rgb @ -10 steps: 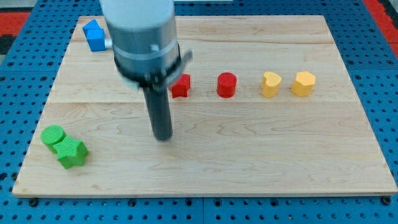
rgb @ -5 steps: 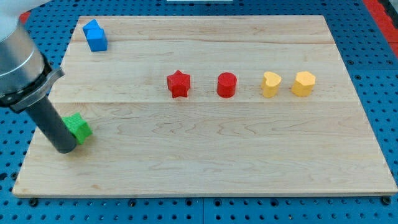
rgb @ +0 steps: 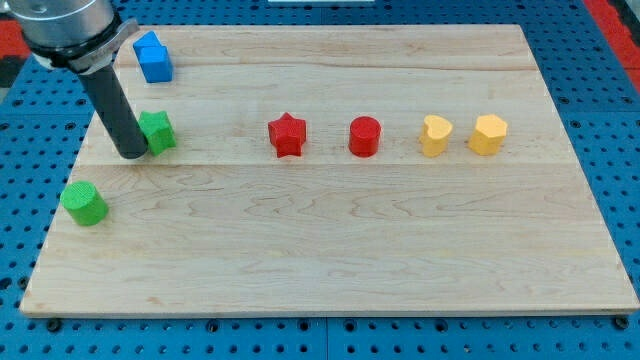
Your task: Slide the green star close to the red star
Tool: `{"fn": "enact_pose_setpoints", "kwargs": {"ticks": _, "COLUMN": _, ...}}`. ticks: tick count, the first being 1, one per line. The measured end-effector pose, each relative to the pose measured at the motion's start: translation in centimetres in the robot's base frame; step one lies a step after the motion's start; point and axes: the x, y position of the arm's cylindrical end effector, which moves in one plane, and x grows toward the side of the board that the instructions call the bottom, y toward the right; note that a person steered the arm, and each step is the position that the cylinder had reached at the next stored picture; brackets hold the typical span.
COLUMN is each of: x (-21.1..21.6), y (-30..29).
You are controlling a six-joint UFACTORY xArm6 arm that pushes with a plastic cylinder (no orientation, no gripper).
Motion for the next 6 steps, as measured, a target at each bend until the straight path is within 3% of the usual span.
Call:
{"fn": "enact_pose_setpoints", "kwargs": {"ticks": 1, "x": -1.5, "y": -2.1}}
{"fn": "enact_pose_setpoints", "kwargs": {"ticks": 3, "x": -2.0, "y": 8.1}}
{"fn": "enact_pose_setpoints", "kwargs": {"ticks": 4, "x": -7.1, "y": 3.5}}
{"fn": "enact_pose_setpoints", "kwargs": {"ticks": 5, "x": -8.7, "y": 7.6}}
{"fn": "enact_pose_setpoints", "kwargs": {"ticks": 6, "x": -8.0, "y": 6.4}}
